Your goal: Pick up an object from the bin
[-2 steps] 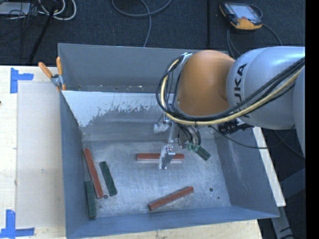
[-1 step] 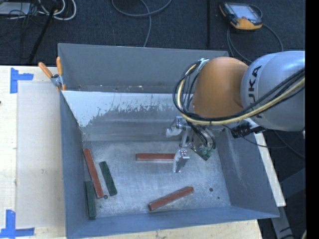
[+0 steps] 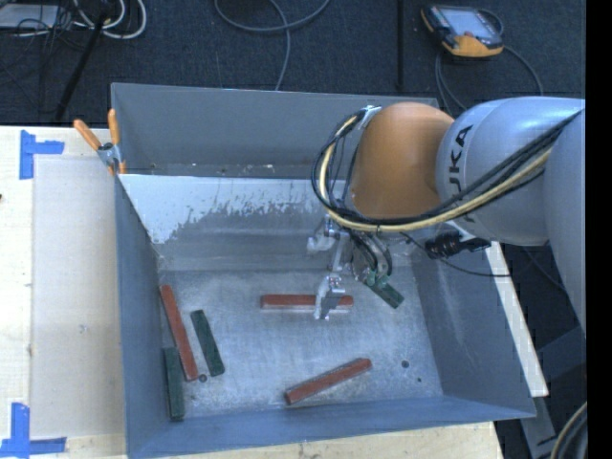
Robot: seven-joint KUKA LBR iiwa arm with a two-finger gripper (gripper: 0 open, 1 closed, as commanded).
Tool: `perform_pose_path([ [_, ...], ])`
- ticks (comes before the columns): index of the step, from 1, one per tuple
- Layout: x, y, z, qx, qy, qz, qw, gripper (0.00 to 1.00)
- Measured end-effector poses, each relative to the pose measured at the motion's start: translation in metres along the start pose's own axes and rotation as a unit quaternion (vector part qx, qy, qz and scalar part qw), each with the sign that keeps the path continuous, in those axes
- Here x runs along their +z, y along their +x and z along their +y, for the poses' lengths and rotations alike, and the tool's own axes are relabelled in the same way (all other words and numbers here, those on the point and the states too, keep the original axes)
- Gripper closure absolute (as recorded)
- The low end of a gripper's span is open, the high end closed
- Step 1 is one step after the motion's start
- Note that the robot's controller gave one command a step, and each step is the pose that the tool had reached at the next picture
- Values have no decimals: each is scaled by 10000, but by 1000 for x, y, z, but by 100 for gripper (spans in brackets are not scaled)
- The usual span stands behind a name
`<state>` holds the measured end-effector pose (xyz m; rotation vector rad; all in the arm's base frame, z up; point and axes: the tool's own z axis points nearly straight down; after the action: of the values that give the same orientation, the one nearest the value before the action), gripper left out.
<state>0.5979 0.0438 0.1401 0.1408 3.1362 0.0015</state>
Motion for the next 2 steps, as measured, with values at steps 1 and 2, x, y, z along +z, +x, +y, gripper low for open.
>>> perform_pose_path([
  [1,60,-11,-9,13,1,-9,10000,0],
  [2,56,-12,-9,43,-8,-43,10000,100],
])
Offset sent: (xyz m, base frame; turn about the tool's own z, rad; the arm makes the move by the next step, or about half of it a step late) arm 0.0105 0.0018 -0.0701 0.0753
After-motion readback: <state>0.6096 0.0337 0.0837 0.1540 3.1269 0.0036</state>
